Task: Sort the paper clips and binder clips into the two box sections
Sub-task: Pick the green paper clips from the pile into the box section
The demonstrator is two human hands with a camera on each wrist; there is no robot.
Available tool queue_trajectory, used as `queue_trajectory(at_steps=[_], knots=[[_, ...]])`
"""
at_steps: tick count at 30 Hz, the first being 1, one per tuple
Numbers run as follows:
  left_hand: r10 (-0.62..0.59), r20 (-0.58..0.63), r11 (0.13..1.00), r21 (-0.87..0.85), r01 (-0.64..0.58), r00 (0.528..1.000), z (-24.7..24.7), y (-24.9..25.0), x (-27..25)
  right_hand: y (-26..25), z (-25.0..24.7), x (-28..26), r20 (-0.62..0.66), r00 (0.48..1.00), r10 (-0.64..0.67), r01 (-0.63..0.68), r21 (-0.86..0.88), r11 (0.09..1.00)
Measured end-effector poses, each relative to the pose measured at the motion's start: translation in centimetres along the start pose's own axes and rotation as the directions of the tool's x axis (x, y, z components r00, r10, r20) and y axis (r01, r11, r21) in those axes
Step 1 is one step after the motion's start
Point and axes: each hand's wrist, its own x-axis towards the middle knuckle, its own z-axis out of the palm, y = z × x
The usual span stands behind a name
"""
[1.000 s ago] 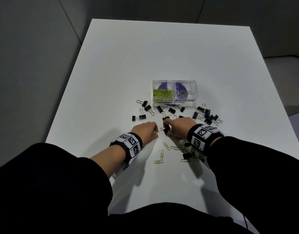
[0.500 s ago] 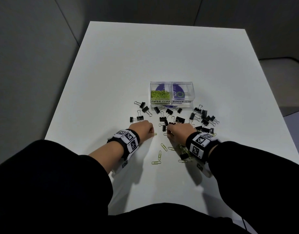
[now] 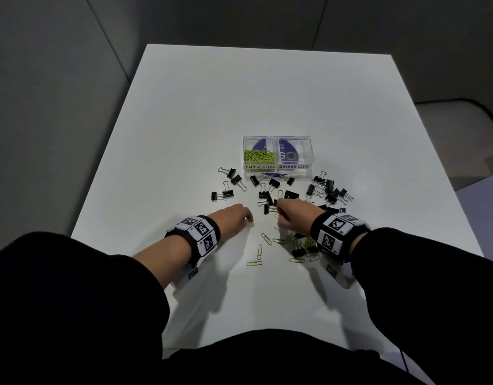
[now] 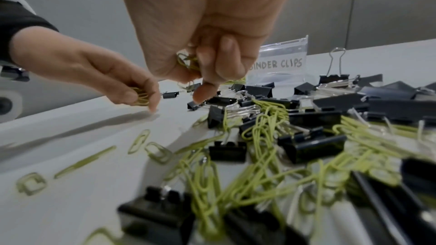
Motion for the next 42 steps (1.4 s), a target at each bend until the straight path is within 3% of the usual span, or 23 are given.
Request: queue_trajectory(at_steps=[8, 12, 18, 25, 29, 34, 37, 42], knots=[[-0.050, 0.061, 0.998, -0.030, 0.052, 0.997, 0.6, 1.1, -1.5, -0.3, 0.8, -1.7, 0.078, 0.996, 0.031, -0.035, 0.041, 0.999], [-0.034, 0.110, 0.995, 0.094, 0.024, 0.993, 1.7, 1.5, -2.0, 0.1, 1.5, -1.8, 0.060, 0.997, 0.044, -0.050, 0.108, 0.993], [0.028, 0.122, 0.976, 0.213, -0.054, 0.992, 3.8, 1.6, -2.7, -0.7, 2.6, -2.5, 0.069, 0.996, 0.049, -0.043, -0.087, 0.995], [0.051, 0.184, 0.969, 0.230, -0.093, 0.982, 3.4, 1.6, -2.4, -0.8, 2.5, -1.6, 0.153, 0.988, 0.019, 0.000, -0.124, 0.992], [0.081, 0.089, 0.983, 0.156, -0.094, 0.993, 0.7, 0.9, -1.6, -0.4, 1.4, -0.8, 0.131, 0.990, -0.046, 0.068, -0.174, 0.982], [0.095, -0.134, 0.993, 0.086, -0.084, 0.986, -6.2, -0.9, 0.7, 0.0, -4.6, 3.3, -0.089, 0.996, 0.011, -0.003, 0.084, 0.996], [0.069, -0.256, 0.995, 0.090, -0.047, 0.964, -9.9, -1.7, 2.5, 0.7, -8.2, 6.8, -0.164, 0.985, 0.058, -0.039, 0.119, 0.992], [0.043, -0.298, 0.997, 0.081, -0.019, 0.953, -12.9, -2.0, 5.1, 0.1, -9.9, 10.7, -0.209, 0.976, 0.064, -0.050, 0.070, 0.996]])
